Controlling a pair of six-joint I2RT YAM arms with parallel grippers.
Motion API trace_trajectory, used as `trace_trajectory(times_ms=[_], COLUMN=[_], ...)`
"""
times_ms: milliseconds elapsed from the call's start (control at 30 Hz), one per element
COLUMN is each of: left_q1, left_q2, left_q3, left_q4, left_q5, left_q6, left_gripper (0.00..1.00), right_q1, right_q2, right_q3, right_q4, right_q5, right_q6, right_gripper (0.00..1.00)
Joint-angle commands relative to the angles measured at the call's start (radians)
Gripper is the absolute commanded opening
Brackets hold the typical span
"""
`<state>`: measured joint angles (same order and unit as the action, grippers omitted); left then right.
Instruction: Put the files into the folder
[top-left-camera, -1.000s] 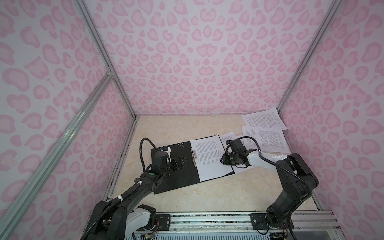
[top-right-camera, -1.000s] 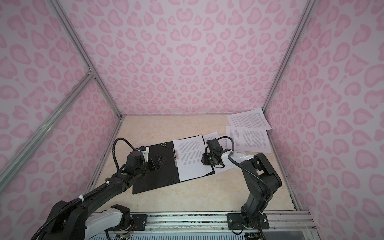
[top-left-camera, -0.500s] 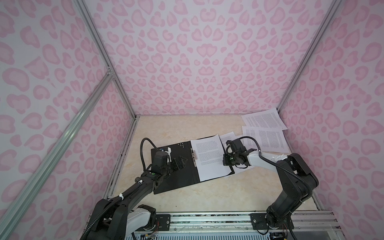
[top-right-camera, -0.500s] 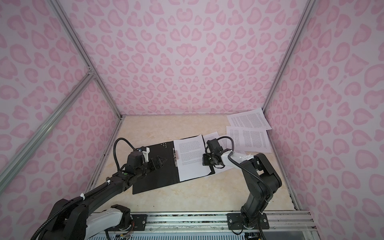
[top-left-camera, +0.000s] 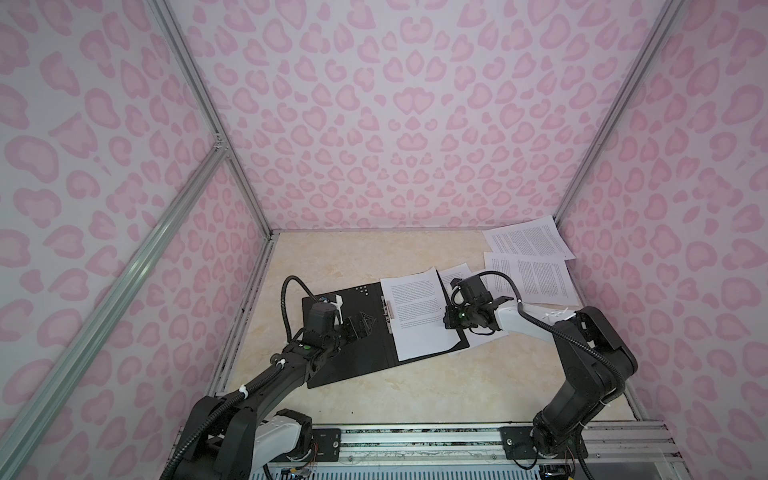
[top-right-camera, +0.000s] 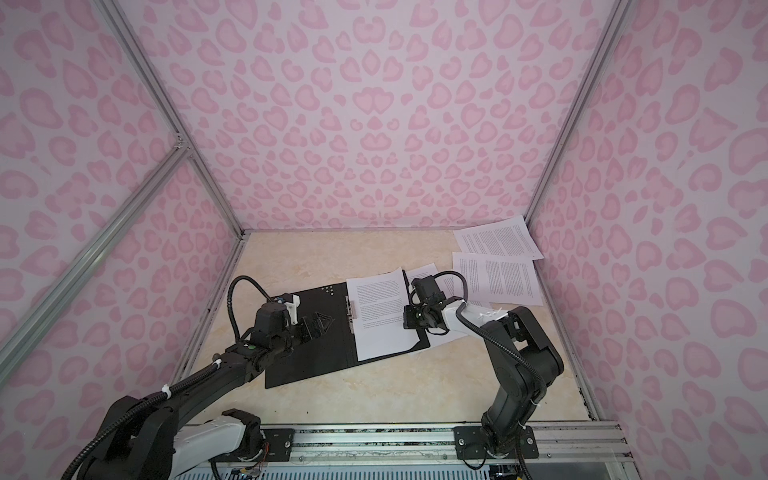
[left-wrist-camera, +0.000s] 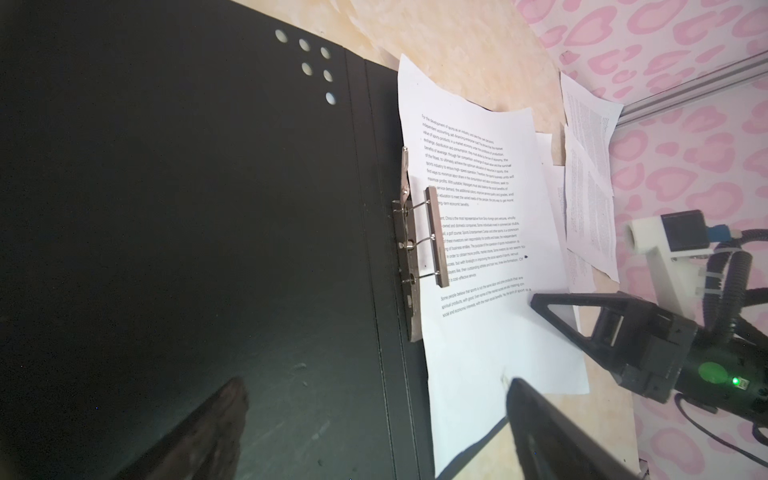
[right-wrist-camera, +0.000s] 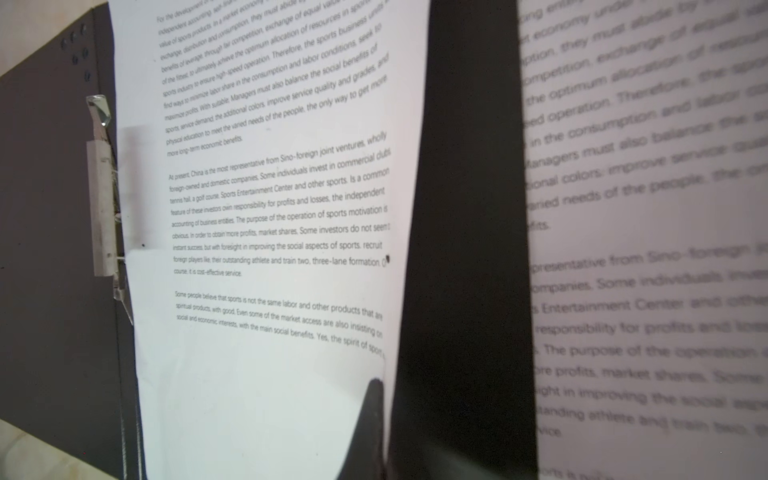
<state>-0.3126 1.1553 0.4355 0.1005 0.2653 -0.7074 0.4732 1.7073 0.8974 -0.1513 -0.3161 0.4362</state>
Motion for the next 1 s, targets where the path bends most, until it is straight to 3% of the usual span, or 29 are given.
trace_trajectory(times_ms=[0, 967], left_q1=[0.000, 0.000], left_q2=[0.004, 0.007], left_q3=[0.009, 0.010], left_q4=[0.015, 0.015], left_q5=[0.006, 0.007], left_q6=[0.006, 0.006], left_gripper=[0.98, 0.98], right_q1=[0.006, 0.009], right_q2=[0.011, 0.003], right_q3=[0.007, 0.026], right_q4=[-0.004, -0.094], right_q5=[-0.010, 0.070], right_q6=[-0.005, -0.064], right_gripper=[0.00, 0.00])
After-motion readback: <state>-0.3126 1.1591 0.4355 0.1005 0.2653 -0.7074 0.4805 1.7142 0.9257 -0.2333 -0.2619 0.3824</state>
